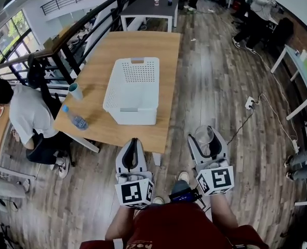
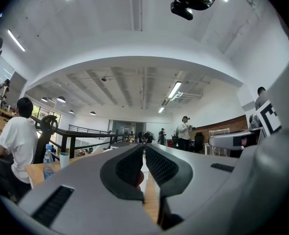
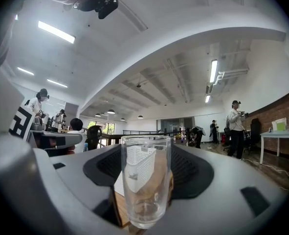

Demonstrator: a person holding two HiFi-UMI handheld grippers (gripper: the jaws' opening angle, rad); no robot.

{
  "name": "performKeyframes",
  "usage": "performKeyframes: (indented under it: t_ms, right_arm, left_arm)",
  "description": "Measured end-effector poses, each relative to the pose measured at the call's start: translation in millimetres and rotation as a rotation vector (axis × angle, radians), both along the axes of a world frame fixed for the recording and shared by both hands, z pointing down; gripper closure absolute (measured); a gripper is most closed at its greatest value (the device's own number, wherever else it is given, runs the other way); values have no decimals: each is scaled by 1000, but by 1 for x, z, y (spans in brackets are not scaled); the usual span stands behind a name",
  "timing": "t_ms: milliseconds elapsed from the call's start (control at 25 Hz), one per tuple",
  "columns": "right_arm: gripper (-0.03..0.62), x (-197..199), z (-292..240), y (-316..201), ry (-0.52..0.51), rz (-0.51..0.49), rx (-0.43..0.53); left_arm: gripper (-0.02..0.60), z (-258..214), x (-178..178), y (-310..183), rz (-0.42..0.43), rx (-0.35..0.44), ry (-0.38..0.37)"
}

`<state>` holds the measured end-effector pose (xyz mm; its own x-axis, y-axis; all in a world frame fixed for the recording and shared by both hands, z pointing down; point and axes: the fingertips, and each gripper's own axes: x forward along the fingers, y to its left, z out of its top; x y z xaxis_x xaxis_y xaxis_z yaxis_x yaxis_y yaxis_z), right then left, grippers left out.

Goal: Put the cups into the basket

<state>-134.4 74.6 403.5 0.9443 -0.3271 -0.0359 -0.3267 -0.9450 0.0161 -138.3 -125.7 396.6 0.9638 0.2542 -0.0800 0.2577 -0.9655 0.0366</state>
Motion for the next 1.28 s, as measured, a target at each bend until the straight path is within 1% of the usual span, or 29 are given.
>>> performKeyframes:
  t_ms: [200,480,840,1280]
  right_arm:
    - [309,25,-4,25,4,-2,10]
    - [309,53,0,66,-11,37,18]
    - [309,78,1,106,-22,78,35]
    - [309,110,3,158,-24,88,40]
  left_arm:
    - [558,-6,28,29,16,11,6]
    - [558,-8,64,70,56,16,4]
    - [558,-7,95,112,97,18,-11]
    - [558,-6,133,165,104,25,-25]
